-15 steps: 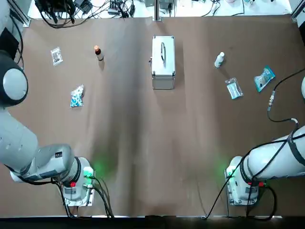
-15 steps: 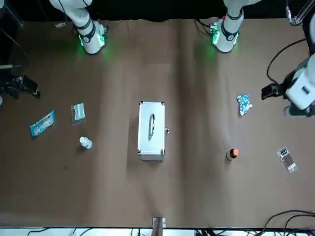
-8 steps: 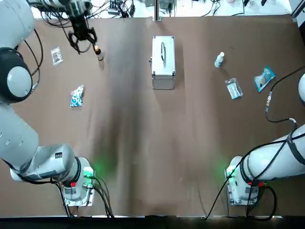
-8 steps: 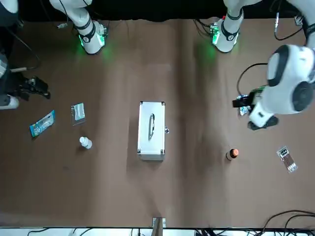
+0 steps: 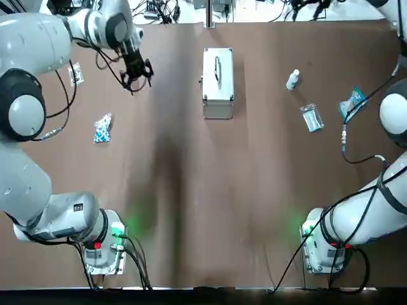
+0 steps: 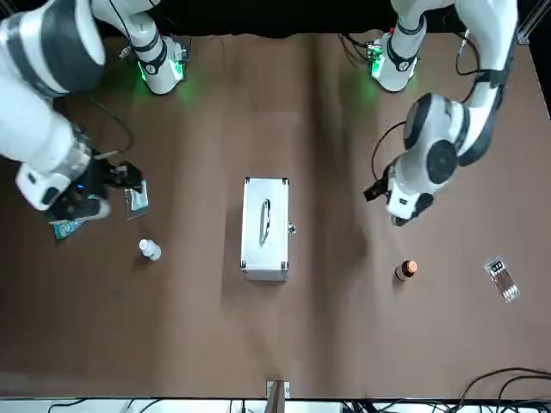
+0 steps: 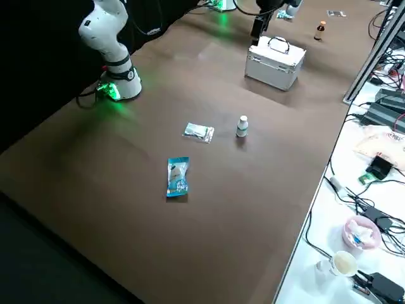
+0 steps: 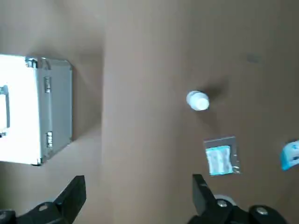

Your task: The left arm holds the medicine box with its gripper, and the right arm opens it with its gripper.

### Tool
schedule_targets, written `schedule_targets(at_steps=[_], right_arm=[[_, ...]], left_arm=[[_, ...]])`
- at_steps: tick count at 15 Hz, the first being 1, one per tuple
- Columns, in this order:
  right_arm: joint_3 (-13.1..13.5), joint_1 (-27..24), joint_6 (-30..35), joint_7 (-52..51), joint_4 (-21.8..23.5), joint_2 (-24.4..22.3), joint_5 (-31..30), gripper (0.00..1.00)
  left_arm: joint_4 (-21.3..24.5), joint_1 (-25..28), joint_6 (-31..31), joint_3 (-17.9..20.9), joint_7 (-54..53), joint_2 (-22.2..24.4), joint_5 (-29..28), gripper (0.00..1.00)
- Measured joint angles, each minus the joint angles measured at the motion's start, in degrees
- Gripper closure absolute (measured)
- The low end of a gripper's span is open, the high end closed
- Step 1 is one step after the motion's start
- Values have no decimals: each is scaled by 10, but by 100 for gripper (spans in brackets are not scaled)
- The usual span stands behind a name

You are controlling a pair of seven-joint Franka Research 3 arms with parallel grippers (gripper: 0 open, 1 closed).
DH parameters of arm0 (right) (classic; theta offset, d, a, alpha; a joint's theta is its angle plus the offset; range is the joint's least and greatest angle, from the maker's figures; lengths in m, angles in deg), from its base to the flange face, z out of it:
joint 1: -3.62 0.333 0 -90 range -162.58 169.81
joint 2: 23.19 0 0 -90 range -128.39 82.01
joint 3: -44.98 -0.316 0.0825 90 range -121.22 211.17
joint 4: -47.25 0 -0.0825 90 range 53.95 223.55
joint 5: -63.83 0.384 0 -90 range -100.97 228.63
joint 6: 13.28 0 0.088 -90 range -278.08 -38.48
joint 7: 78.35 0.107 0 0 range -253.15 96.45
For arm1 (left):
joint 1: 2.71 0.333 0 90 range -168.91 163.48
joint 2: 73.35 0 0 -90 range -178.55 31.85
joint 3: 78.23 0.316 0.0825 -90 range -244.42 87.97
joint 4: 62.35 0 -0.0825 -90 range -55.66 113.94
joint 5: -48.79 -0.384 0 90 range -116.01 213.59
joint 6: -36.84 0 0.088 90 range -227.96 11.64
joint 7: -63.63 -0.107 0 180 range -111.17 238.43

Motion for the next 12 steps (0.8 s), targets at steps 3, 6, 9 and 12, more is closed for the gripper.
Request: schedule_targets(at_steps=[3,6,9,12], right_arm=[[-1,47,-39,73,0,16,8,0],[-1,95,-98,153,1,46,19,0],[-1,142,-143,220,1,84,20,1],[-1,192,-166,293,-9,138,20,5]], left_arm=[[7,-15,-54,-9,99,-26,0,0],[4,-16,-96,-13,169,-50,3,0],[-14,-26,-122,-20,250,-79,9,0],[-63,-41,-127,-20,354,-124,18,0]])
